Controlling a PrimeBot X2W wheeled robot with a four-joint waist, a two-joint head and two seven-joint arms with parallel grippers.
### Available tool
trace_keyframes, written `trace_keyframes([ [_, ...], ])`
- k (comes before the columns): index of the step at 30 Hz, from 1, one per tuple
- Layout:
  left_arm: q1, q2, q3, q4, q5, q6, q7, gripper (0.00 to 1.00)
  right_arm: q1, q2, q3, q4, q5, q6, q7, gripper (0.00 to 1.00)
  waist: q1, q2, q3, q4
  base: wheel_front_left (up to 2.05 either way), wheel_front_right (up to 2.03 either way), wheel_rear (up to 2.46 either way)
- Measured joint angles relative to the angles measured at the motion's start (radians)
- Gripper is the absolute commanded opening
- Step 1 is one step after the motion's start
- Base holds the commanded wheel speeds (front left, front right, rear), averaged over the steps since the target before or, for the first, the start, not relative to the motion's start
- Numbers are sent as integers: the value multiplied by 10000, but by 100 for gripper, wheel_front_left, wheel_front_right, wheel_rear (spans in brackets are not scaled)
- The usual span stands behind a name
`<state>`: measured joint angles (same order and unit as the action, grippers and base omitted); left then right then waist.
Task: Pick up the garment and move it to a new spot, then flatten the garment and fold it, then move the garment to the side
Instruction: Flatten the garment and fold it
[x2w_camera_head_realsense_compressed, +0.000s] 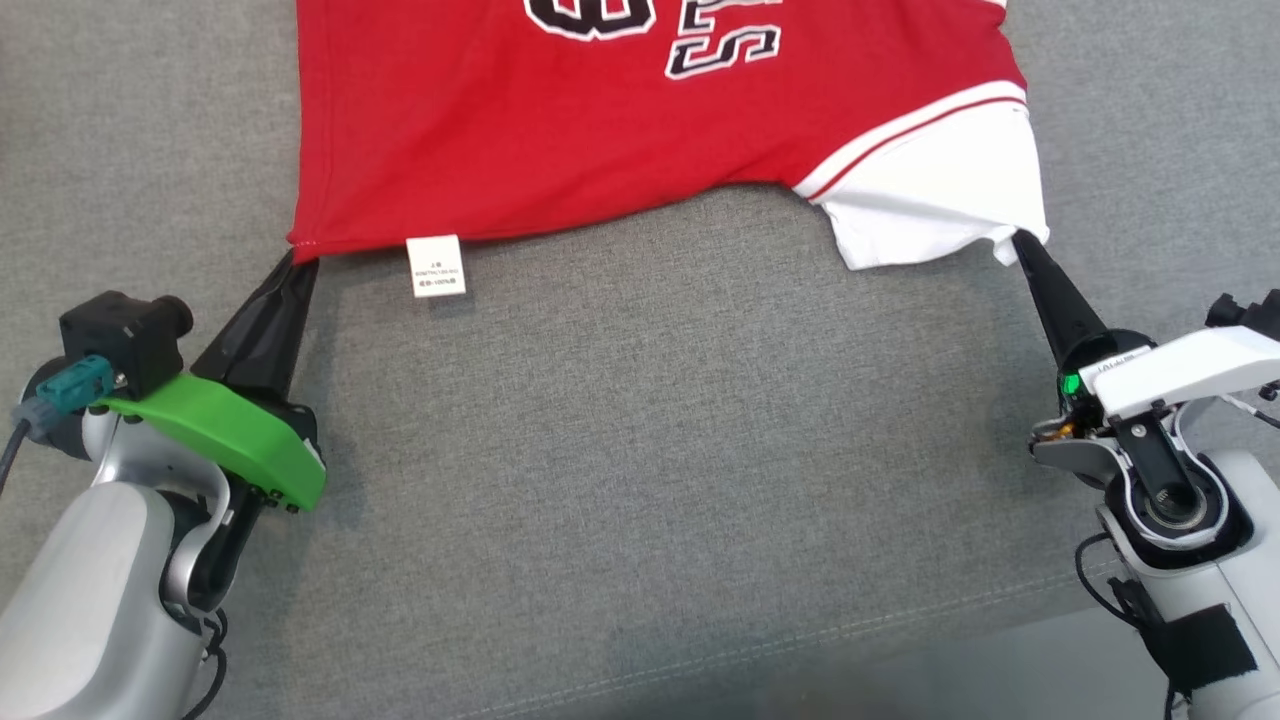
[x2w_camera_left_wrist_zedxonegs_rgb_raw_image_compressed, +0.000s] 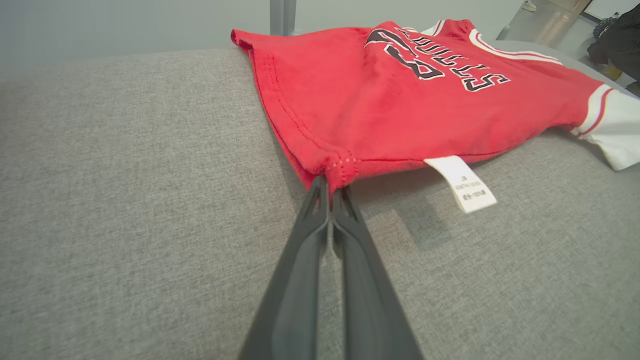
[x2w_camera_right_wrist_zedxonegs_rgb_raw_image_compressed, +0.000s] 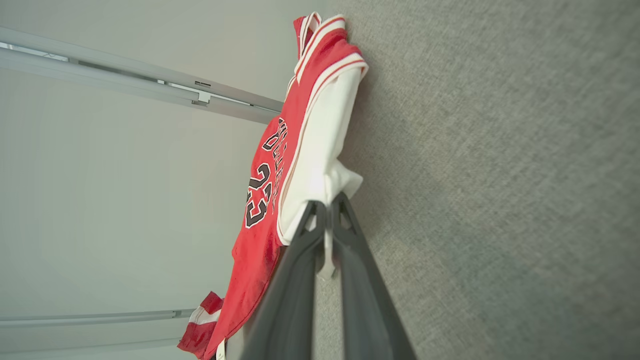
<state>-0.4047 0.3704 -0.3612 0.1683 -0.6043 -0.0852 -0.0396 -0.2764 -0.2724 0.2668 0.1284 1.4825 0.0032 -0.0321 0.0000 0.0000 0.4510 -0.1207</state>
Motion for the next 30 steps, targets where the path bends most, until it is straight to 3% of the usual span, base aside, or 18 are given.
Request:
trace_keyframes([
  [5, 344, -52, -194, 184, 2, -90, -500, 0, 723, -809, 119, -454, 100, 224, 740, 0, 0, 0, -662, 20, 0, 0, 0],
  [15, 2523, 374, -826, 35, 144, -130, -673, 0, 3285, -1977, 506, -817, 236, 69, 1691, 0, 0, 0, -1621, 57, 0, 0, 0],
  [21, 3820, 389, -769, -293, 79, -13, -903, 0, 5013, -2351, 407, -1252, 922, 199, 2042, 0, 0, 0, -1576, 133, 0, 0, 0],
  [30, 5012, 650, -263, -1260, -236, 341, -1195, 0, 5850, -2972, -35, -2186, 1404, 500, 2364, 0, 0, 0, -1428, -81, 0, 0, 0],
])
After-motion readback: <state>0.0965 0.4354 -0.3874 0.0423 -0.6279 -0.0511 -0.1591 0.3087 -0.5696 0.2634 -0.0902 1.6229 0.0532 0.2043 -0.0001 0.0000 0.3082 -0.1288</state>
